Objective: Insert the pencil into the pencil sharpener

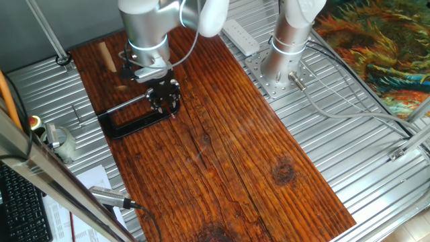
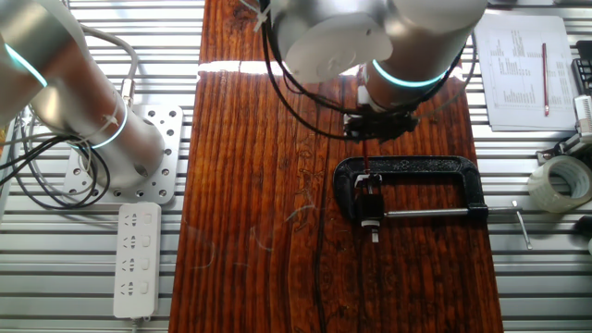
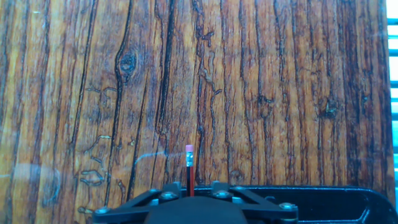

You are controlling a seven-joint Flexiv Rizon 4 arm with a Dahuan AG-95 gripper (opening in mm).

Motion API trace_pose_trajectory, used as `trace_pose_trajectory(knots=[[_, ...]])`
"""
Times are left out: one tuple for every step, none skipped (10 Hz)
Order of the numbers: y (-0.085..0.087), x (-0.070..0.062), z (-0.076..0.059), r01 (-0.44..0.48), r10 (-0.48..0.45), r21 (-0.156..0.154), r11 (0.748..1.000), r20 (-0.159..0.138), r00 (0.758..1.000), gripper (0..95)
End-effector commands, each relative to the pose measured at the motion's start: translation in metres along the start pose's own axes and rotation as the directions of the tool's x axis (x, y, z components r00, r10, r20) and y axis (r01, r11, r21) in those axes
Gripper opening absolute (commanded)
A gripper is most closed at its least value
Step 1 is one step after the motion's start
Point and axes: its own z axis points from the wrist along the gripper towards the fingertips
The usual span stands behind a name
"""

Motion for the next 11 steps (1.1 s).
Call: trace_pose_trajectory(knots=[[-0.006, -0.006, -0.011, -0.067, 0.067, -0.003, 0.998, -0.015, 0.998, 19.0], [-0.010, -0.009, -0.017, -0.099, 0.099, -0.002, 0.995, -0.019, 0.995, 19.0], [-0.013, -0.012, -0.022, -0.135, 0.135, 0.000, 0.991, -0.022, 0.991, 0.0], [-0.016, -0.015, -0.027, -0.172, 0.172, 0.003, 0.985, -0.031, 0.985, 0.0], [-0.018, -0.018, -0.032, -0.205, 0.205, 0.009, 0.979, -0.048, 0.978, 0.0], [-0.018, -0.019, -0.034, -0.249, 0.250, 0.014, 0.968, -0.050, 0.967, 0.0], [-0.018, -0.019, -0.034, -0.281, 0.281, 0.018, 0.960, -0.047, 0.959, 0.0], [-0.017, -0.018, -0.036, -0.438, 0.439, 0.031, 0.899, -0.047, 0.897, 0.0], [-0.017, -0.019, -0.037, -0.617, 0.619, 0.043, 0.786, -0.045, 0.784, 0.0], [-0.019, -0.020, -0.038, -0.685, 0.686, 0.047, 0.727, -0.041, 0.726, 0.0], [-0.021, -0.022, -0.040, -0.788, 0.791, 0.066, 0.612, -0.041, 0.611, 0.0]])
